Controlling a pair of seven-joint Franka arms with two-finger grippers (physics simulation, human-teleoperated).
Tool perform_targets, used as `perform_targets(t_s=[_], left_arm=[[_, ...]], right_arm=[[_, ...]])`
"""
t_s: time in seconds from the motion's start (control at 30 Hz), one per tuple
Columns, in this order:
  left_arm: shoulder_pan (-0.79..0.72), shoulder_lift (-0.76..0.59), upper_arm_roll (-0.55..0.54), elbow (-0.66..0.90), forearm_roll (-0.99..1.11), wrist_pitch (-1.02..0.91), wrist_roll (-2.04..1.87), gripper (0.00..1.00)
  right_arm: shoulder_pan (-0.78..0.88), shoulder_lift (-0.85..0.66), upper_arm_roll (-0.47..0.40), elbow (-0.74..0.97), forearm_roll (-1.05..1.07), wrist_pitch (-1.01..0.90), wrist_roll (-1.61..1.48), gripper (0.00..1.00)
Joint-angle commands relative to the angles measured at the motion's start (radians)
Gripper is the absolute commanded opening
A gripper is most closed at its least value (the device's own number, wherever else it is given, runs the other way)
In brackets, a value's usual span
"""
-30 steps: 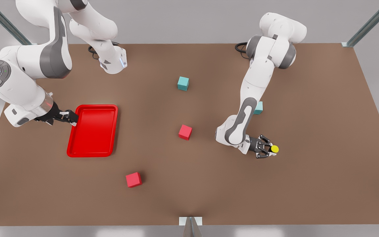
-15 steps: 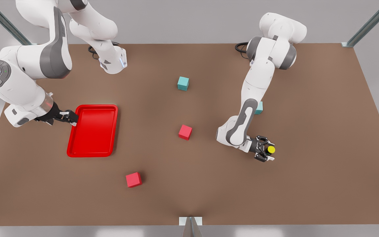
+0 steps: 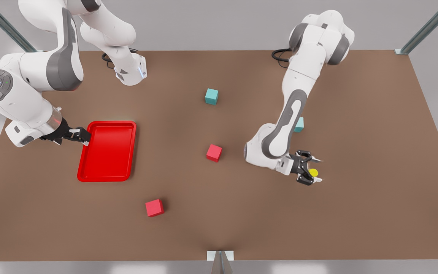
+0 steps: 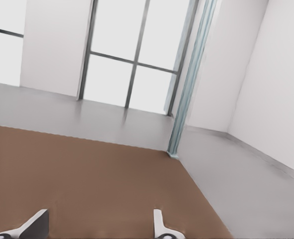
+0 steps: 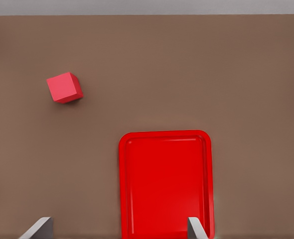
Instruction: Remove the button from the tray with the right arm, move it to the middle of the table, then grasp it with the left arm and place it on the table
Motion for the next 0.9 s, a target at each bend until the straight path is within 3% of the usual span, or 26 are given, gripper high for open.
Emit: perform_targets(t_s=[0.0,0.1,0.2,0.33,0.87], left_arm=[[0.026,-0.008,0.018,0.190,-0.632,0.013,1.907,1.00],[0.094,-0.160,0.042,0.346,-0.861,-0.219,2.342,1.00],[0.223,-0.494,0.016,0.211,-0.945,-0.243,2.478,1.00],[0.238,-0.711,-0.008,-0.017,-0.951,-0.171,2.481,1.00],[0.243,-0.711,-0.013,-0.019,-0.983,-0.177,2.573,1.00]], right_arm=[[0.000,-0.001,0.000,0.000,0.001,0.000,-0.001,1.00],[0.000,-0.001,0.000,0.000,-0.001,0.000,-0.001,1.00],[0.002,0.000,0.000,0.002,-0.001,0.001,0.001,1.00],[0.005,0.003,0.000,0.002,-0.001,0.001,0.004,1.00],[0.008,0.003,0.000,0.002,0.001,0.001,0.005,1.00]])
